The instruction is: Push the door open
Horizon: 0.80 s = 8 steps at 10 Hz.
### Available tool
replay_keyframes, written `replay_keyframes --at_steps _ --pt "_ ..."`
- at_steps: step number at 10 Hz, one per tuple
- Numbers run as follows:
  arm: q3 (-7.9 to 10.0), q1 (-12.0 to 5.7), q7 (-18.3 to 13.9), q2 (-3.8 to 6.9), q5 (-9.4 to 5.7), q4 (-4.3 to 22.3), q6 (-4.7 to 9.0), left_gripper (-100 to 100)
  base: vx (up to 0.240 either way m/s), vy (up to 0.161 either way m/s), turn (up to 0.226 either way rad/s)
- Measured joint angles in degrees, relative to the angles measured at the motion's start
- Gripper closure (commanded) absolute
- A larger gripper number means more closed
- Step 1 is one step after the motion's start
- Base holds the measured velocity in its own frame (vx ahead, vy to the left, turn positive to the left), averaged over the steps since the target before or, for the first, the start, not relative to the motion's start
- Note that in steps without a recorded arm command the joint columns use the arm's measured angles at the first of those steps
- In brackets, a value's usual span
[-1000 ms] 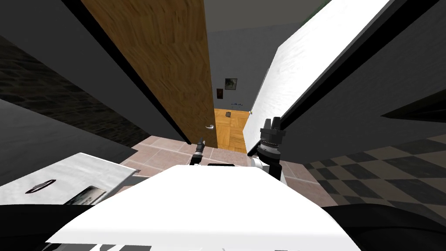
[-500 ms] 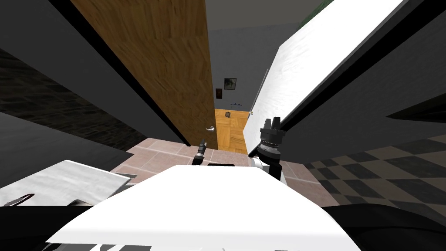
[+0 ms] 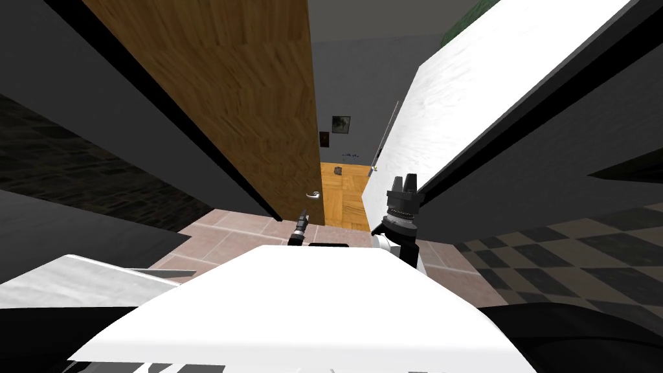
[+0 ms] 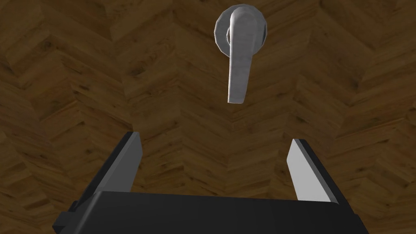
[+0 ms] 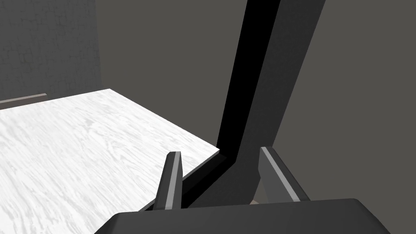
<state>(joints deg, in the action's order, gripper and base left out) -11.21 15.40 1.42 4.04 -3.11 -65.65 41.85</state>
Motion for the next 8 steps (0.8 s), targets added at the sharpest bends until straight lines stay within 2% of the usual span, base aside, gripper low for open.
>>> replay_keyframes --at_steps 4,6,8 --pt "-0.83 -0.73 -0.3 -0.40 0.14 3.3 0.41 -100 0.099 0.055 -0.021" --pt "-0.68 -1.10 -0.3 -0.36 0.11 3.7 0.41 -100 0.161 0.009 -0.025" --pt "-0.28 -1.83 -0.3 -0.27 0.03 4.3 0.22 -100 0.213 -0.045 -0.022"
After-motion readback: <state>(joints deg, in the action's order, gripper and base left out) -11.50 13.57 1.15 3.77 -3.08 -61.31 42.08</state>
